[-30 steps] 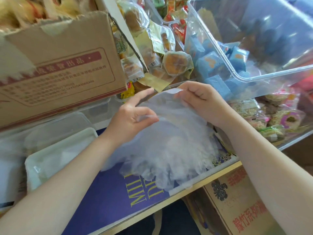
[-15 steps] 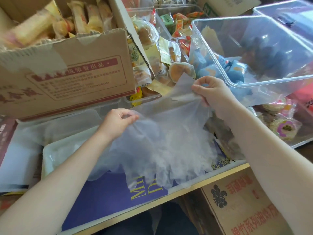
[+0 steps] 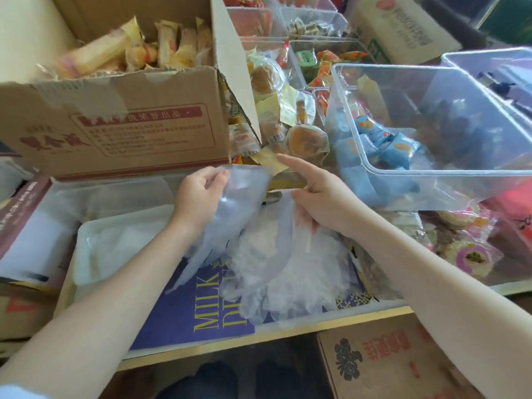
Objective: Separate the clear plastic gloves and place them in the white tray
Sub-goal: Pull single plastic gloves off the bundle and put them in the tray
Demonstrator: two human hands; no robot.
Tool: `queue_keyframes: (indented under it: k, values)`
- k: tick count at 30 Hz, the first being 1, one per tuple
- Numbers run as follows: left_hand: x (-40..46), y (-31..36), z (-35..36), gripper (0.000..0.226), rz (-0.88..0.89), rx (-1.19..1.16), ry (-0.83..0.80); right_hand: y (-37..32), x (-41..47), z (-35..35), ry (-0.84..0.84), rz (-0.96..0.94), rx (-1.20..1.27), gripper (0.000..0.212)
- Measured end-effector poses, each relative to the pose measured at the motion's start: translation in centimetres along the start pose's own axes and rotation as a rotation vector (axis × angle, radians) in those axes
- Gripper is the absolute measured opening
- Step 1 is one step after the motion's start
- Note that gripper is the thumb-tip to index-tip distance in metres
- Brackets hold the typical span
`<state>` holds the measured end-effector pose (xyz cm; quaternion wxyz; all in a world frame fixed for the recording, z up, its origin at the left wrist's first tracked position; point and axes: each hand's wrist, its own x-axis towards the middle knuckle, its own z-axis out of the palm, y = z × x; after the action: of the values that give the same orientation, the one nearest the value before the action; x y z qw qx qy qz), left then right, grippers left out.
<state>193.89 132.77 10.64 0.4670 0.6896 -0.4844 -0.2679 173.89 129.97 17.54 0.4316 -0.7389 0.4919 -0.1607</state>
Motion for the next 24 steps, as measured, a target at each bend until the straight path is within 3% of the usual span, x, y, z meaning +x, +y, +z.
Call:
queue_keyframes:
  k: [5,8,10,13,16,19,22,24]
  values:
    - [-4.5,2.2,3.3,0.021,0.137,-0.129,-0.021,0.8,0.7,2.5,0.055,0.333,0.620,0.054]
    - [-6.3,2.7,4.8,0.022,0.103,-0.163,-0.048,1.4,0.5,2.9,0.133,0.375,0.935,0.045]
    - [-6.9,2.9,5.1,0.028,0.060,-0.220,-0.076,1.7,0.2,2.9,0.162,0.369,1.008,0.049]
    - [-7.4,2.9,5.1,0.047,0.055,-0.270,-0.156,2.2,-0.7,2.6,0.146,0.368,1.019,0.059]
    - [-7.7,2.8,5.2,0.052,0.046,-0.260,-0.177,2.7,-1.3,2.3,0.133,0.356,1.034,0.060]
    - [-7.9,2.9,5.1,0.028,0.076,-0.197,-0.212,3.2,-1.6,1.8,0.089,0.357,0.993,0.058]
    - [-7.9,2.9,4.8,0.002,0.062,-0.161,-0.266,5.1,-1.6,1.4,0.082,0.336,0.562,0.052]
    - [-7.6,3.0,4.3,0.008,0.053,-0.110,-0.285,6.8,-1.5,1.1,0.194,0.186,0.167,0.054]
